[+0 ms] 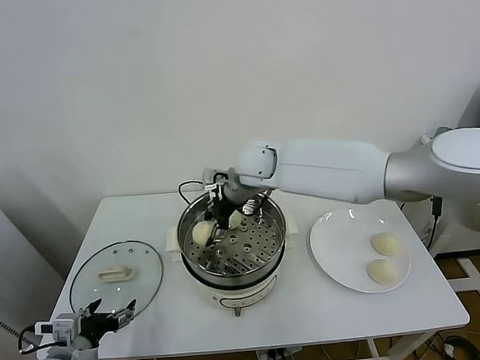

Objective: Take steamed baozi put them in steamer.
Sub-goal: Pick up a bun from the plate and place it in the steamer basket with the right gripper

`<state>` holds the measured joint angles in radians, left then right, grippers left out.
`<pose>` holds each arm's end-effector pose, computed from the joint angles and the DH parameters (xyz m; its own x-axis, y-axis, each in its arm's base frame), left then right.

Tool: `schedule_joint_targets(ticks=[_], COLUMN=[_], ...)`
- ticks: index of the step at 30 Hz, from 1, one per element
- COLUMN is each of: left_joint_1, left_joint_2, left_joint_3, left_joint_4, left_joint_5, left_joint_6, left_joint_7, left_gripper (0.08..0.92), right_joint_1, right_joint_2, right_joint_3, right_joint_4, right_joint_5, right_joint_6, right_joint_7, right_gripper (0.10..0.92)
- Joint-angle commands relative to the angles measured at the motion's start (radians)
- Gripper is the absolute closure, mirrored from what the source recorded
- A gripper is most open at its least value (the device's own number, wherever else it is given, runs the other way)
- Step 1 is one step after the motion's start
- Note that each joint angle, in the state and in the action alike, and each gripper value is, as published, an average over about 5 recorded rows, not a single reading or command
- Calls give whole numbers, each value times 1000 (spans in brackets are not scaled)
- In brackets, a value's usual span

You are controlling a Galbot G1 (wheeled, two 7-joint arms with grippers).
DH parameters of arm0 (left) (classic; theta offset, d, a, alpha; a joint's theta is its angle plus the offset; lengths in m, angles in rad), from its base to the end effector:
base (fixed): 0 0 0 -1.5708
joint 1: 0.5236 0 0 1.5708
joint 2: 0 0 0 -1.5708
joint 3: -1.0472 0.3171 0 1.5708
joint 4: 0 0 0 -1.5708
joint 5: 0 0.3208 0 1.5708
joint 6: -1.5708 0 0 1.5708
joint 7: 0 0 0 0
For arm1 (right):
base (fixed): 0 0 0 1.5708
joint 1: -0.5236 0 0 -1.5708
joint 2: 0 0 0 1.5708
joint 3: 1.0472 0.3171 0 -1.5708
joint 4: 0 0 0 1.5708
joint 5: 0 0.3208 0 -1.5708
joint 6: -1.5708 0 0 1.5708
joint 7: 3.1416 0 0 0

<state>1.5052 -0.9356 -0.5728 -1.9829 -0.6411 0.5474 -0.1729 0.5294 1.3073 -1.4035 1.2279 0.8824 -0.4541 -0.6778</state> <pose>0.2000 0.1235 -0.2583 -0.8030 0.0176 0.5957 0.0600 0.9969 0.0515 0.4846 0.1627 -0.1026 -0.1121 -0.4590 0.8813 -0.9793 -0.0994 -0.1763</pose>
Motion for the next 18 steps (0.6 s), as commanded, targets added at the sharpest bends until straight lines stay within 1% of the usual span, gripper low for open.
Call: schedule_joint_targets(ticks=[1, 6, 9, 11, 14, 16, 18], left_joint_1=[2, 5, 6, 5, 5, 6, 8], left_joint_2=[-1, -1, -2, -2, -2, -2, -2], left_joint_3=[-2, -4, -4, -4, -5, -5, -6], left_joint_4=[0, 0, 0, 1, 1, 2, 3], left_joint_5=[-1, -2, -2, -2, -3, -3, -3], left_joint_6=[0, -1, -2, -2, -3, -3, -5], left_joint_7=[0, 0, 0, 0, 0, 0, 0], left_gripper=[177, 177, 177, 177, 177, 177, 177], right_joint_1=[-47, -61, -66, -68, -63, -53, -30], right_joint_2=[32, 30, 29, 29, 26, 21, 8], right_joint_3=[2, 6, 10, 15, 22, 27, 27], right_joint_4=[-22, -29, -30, -31, -30, -26, -15], right_joint_5=[-16, -25, -25, -23, -20, -17, -11], right_joint_6=[-14, -21, -23, -22, -22, -22, -20], right_joint_7=[32, 45, 53, 57, 59, 55, 41], right_gripper=[406, 406, 389, 349, 265, 226, 210])
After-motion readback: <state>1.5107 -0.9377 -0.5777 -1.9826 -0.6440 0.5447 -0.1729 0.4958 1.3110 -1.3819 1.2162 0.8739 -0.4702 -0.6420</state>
